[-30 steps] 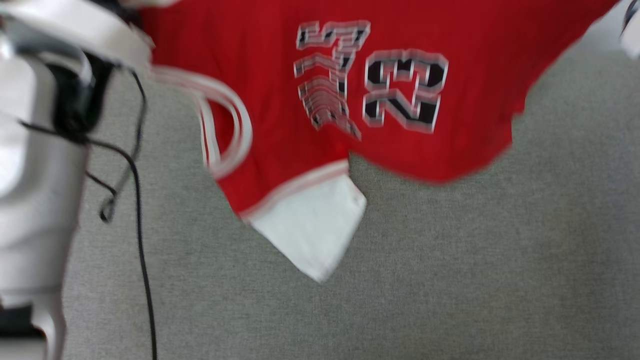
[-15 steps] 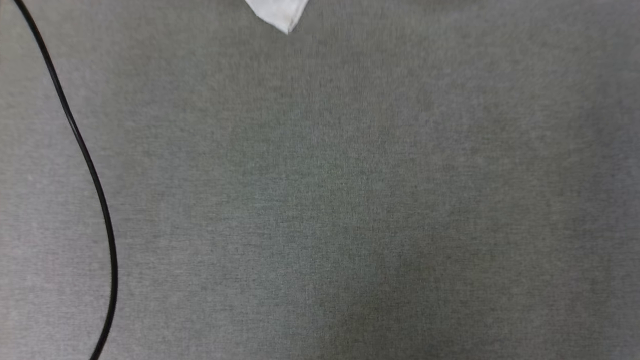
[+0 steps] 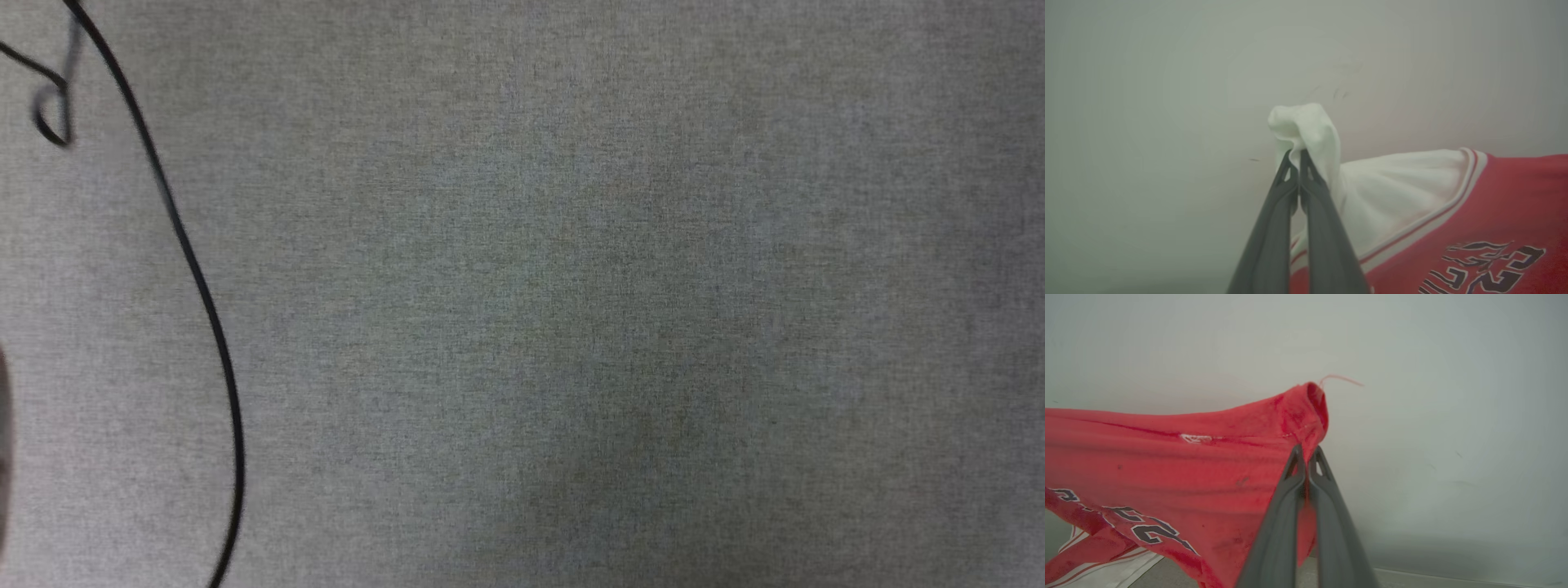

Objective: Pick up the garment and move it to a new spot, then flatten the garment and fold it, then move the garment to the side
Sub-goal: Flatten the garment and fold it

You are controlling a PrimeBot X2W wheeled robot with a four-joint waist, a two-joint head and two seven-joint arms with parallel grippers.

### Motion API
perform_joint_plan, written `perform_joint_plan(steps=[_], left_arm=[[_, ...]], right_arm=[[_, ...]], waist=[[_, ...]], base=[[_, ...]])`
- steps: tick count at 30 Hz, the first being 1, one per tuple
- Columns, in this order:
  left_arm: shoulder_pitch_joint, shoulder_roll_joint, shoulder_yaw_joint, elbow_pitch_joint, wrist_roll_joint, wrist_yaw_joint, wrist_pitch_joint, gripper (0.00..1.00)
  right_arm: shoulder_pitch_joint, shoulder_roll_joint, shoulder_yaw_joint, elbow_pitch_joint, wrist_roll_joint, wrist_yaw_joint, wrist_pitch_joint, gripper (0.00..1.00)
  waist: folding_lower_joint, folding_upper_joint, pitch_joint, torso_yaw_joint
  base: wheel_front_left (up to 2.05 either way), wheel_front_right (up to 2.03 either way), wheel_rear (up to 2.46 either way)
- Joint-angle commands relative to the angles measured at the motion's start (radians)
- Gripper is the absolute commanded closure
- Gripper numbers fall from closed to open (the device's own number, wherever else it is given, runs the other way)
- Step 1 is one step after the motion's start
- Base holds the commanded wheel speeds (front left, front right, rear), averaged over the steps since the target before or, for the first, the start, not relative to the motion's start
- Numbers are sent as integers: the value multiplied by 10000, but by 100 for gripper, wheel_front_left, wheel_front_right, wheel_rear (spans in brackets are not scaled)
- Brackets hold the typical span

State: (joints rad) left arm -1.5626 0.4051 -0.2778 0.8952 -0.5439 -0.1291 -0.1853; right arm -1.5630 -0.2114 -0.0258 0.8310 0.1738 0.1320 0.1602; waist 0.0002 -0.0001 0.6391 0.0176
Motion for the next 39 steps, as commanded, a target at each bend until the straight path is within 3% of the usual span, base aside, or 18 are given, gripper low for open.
perform_joint_plan(steps=[1,4,12,22,30,39], left_arm=[[306,-15,-79,9,-93,-9,-73,100],[1289,-81,-518,-164,-730,-18,-191,100],[4968,392,-1393,-1417,-2695,-20,-604,100],[9379,752,-1409,-2836,-3417,16,-805,100],[12971,829,-832,-4392,-3399,807,-821,100],[15875,1140,-766,-6390,-3874,1937,-302,100]], right_arm=[[316,-92,52,104,120,-25,-103,100],[1070,-111,479,335,591,-23,-289,100],[4466,-491,1537,-15,2112,-23,-758,100],[8754,-1289,1997,-1561,3450,-25,-1026,100],[12256,-1177,1183,-3102,3552,-37,-815,100],[15709,-364,-40,-5262,2912,-37,26,100]], waist=[[-2,1,-86,32],[-2,1,-352,53],[-2,1,-1575,76],[-2,1,-3333,220],[-2,1,-4876,256],[-2,1,-6015,455]], base=[[0,0,0],[0,0,0],[0,0,0],[0,0,0],[0,0,0],[0,0,0]])
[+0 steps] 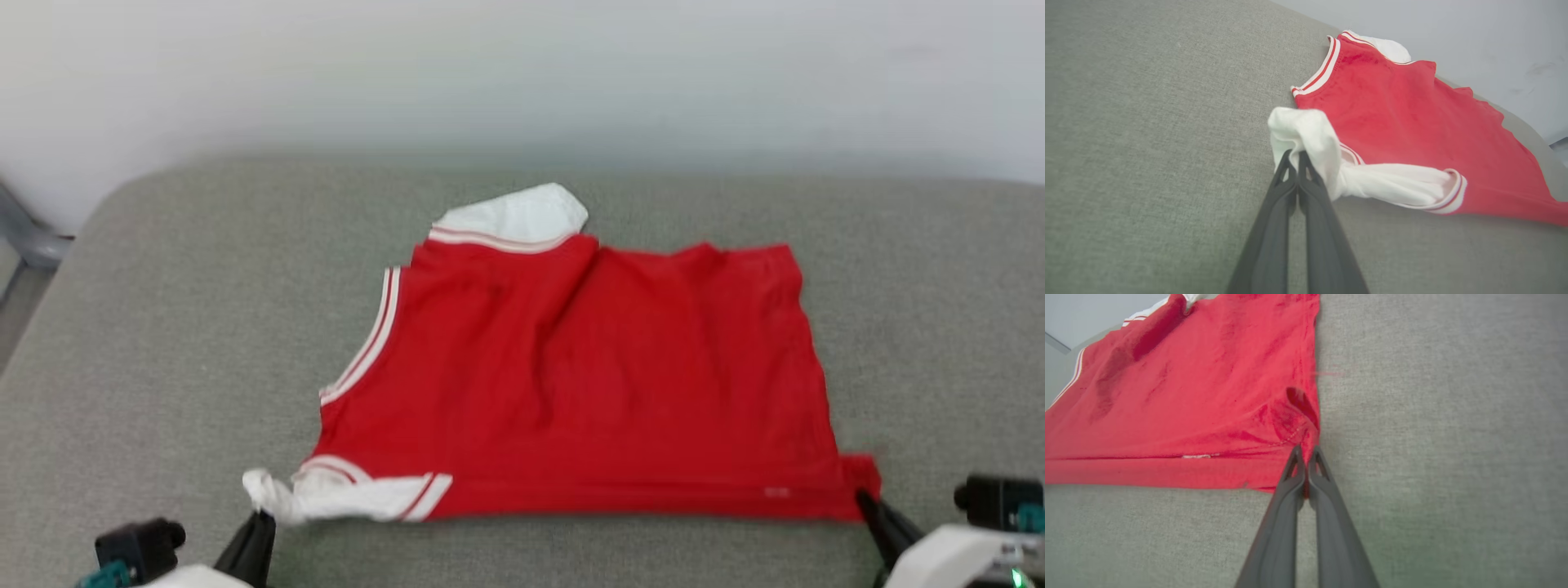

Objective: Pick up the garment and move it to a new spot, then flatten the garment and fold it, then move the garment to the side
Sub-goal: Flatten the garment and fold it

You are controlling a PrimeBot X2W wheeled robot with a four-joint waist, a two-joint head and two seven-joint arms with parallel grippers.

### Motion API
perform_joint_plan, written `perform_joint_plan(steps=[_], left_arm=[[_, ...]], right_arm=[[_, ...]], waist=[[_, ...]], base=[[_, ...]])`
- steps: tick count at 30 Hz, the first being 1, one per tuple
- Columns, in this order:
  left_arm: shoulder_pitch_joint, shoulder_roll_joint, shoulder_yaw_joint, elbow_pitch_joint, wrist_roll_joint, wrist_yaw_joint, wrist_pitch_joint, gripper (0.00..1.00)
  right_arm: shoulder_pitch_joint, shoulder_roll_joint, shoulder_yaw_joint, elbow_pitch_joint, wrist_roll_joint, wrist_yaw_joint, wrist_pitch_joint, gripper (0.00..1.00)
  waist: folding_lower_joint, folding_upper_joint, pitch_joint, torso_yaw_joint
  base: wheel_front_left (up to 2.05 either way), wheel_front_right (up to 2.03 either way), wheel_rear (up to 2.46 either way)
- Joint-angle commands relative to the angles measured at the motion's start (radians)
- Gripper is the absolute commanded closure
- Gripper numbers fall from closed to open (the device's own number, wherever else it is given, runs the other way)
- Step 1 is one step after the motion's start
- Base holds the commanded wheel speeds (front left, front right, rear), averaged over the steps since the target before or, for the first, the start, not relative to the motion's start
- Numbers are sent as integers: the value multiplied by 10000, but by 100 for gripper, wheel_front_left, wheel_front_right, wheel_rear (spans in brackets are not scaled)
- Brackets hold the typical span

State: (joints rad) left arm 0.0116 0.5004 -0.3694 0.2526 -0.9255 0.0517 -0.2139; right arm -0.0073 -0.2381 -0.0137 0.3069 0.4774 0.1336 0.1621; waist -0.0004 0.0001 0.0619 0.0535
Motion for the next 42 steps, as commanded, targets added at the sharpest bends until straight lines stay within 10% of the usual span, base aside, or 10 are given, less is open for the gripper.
perform_joint_plan(steps=[1,16,42], left_arm=[[419,222,158,-205,-108,253,44,100],[1872,861,218,-2756,-403,1260,1033,100],[-3040,-588,-893,1040,379,-715,865,100]], right_arm=[[537,34,-288,-272,-169,-53,131,100],[2905,1319,-1354,-3023,-1121,-42,1722,100],[-641,763,-168,-987,-1552,-37,868,100]], waist=[[4,-1,-385,128],[4,-1,-667,260],[4,-1,1761,44]], base=[[0,0,0],[0,0,0],[0,0,0]])
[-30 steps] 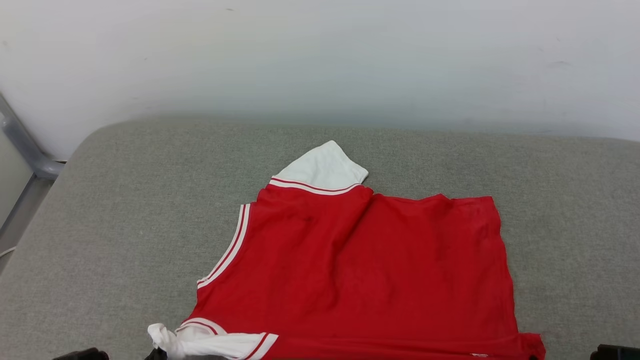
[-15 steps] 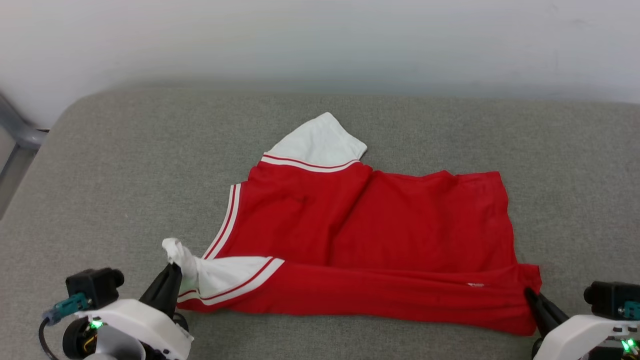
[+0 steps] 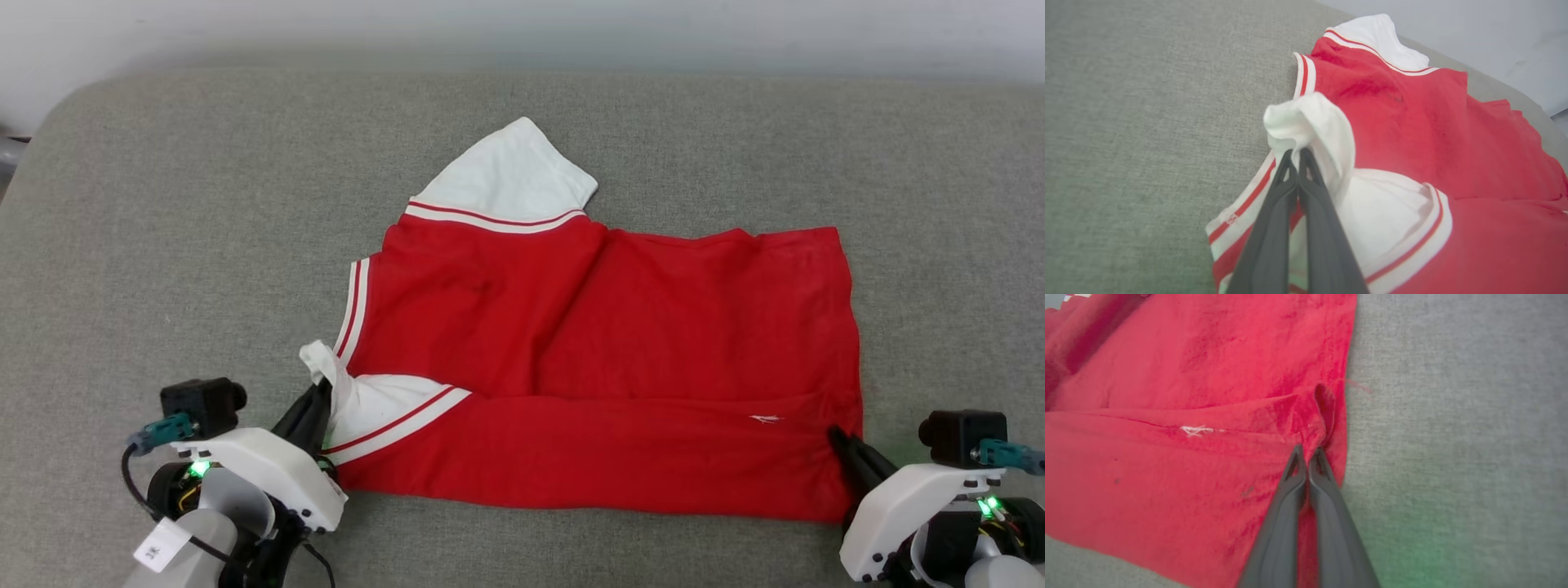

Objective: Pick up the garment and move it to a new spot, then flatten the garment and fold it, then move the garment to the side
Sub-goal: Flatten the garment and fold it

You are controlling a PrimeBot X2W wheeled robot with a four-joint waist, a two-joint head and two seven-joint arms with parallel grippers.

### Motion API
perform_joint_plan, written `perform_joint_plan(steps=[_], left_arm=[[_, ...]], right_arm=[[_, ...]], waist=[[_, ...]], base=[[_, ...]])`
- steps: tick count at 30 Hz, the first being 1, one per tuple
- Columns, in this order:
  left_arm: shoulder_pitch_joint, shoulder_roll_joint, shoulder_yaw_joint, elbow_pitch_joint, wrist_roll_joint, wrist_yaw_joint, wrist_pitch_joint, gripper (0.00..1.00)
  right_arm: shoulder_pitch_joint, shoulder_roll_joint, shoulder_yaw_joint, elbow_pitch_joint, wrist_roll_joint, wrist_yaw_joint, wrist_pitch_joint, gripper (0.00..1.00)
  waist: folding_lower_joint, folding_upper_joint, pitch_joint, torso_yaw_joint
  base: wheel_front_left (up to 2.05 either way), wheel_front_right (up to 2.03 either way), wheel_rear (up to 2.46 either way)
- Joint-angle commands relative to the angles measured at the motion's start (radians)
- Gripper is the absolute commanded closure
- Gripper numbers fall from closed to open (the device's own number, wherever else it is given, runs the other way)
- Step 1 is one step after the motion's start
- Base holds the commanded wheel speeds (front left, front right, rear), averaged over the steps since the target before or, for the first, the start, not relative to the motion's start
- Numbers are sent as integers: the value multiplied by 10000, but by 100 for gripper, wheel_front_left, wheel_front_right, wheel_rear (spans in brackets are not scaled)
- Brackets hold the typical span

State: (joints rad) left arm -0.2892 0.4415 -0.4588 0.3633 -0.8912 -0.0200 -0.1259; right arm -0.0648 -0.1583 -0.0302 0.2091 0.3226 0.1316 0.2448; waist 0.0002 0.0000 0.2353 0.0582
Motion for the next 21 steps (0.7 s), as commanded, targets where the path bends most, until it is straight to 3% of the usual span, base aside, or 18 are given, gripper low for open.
perform_joint_plan(steps=[1,4,5,6,7,8,9,10,16,17,21], left_arm=[[-110,-69,-65,130,7,-76,48,100],[-378,-217,-188,722,-63,-282,178,100],[-429,-283,-209,887,-104,-321,183,100],[-452,-331,-230,1039,-115,-343,209,96],[-473,-347,-221,1196,-121,-332,163,75],[-480,-369,-176,1322,-150,-288,83,55],[-498,-400,-138,1442,-186,-267,37,15],[-535,-405,-110,1545,-156,-242,-41,0],[-515,-231,46,1852,-142,-51,-223,0],[-395,30,-16,1872,20,90,-115,0],[-182,392,17,1583,-58,263,307,0]], right_arm=[[-107,-70,33,198,1,-18,-11,100],[-249,-132,166,665,63,-20,-204,100],[-298,-117,221,816,125,-20,-244,95],[-331,-125,270,930,151,-20,-285,76],[-327,-142,331,1000,195,-20,-400,53],[-315,-128,383,1053,260,-18,-507,12],[-333,-154,394,1050,287,-18,-727,0],[-353,-150,367,1015,337,-18,-1004,0],[-245,-4,231,678,215,-15,-2514,0],[-42,44,155,455,9,-15,-3019,0],[298,108,-71,-63,-228,-15,-3282,0]], waist=[[-2,0,47,-3],[-2,0,72,-8],[-2,0,61,-16],[-2,0,30,-25],[-2,0,-24,-32],[-2,0,-86,-38],[-2,0,-156,-35],[-2,0,-224,-26],[-2,0,-769,-20],[-2,0,-1086,-30],[-2,0,-1418,-47]], base=[[0,0,0],[0,0,0],[0,0,0],[0,0,0],[0,0,0],[0,0,0],[0,0,0],[0,0,0],[0,0,0],[0,0,0],[0,0,0]])
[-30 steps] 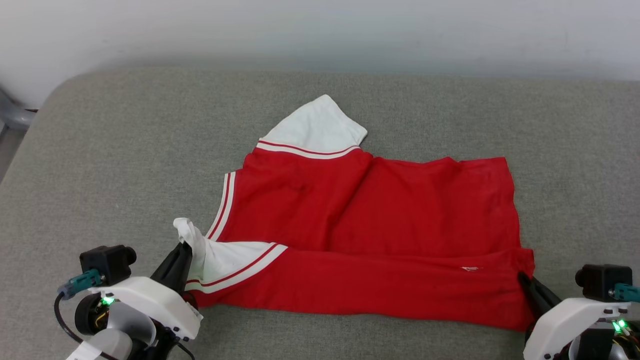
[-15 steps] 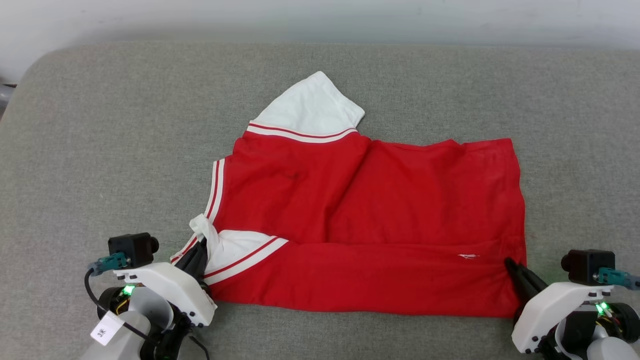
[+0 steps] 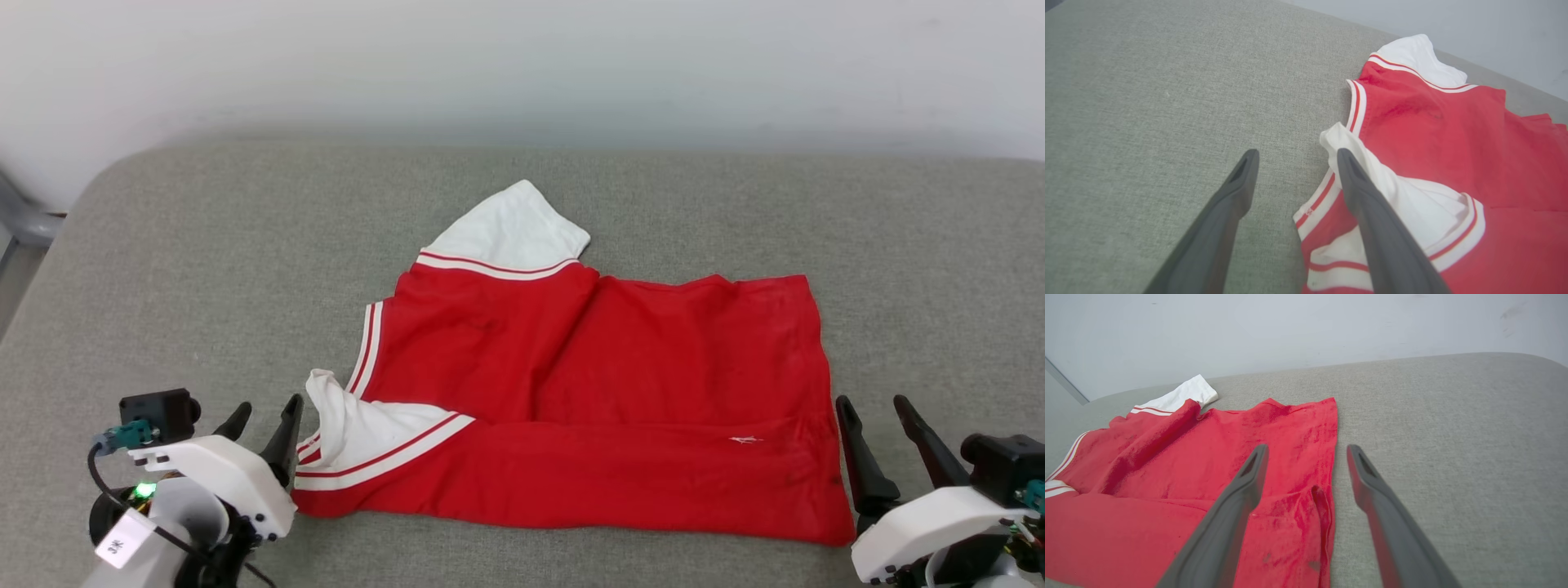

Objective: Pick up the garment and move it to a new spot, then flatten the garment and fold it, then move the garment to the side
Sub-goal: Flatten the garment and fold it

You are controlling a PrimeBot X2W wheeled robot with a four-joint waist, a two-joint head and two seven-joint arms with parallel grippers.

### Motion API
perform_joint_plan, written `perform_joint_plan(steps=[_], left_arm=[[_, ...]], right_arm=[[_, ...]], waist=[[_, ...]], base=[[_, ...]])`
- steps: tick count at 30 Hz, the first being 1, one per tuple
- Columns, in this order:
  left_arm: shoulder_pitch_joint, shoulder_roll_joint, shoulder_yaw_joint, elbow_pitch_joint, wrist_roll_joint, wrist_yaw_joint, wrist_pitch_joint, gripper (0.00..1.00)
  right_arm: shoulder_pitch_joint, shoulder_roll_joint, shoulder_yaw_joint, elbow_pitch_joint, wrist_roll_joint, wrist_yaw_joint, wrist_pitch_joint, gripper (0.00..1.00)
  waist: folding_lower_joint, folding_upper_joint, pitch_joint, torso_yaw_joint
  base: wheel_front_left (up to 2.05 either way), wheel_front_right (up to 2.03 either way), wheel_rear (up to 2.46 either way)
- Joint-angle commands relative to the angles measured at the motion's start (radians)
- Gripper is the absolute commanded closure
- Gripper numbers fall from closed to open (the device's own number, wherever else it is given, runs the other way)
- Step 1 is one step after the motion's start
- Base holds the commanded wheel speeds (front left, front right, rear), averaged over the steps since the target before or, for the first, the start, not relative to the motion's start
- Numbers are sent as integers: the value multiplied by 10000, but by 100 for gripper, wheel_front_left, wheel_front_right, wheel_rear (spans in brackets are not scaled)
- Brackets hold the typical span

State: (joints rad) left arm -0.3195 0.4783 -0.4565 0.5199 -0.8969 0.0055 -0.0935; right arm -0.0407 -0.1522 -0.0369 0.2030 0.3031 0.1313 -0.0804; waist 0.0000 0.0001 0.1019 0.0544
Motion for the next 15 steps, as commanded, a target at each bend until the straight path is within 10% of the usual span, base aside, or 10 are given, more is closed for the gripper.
perform_joint_plan(steps=[1,15], left_arm=[[142,139,16,-107,-36,70,156,0],[803,1754,86,-2750,-2029,822,4930,0]], right_arm=[[151,87,-54,-129,-74,-11,-19,0],[1000,709,-380,-1839,-435,-11,634,0]], waist=[[0,-1,-135,-18],[0,-1,-211,-196]], base=[[0,0,0],[0,0,0]])
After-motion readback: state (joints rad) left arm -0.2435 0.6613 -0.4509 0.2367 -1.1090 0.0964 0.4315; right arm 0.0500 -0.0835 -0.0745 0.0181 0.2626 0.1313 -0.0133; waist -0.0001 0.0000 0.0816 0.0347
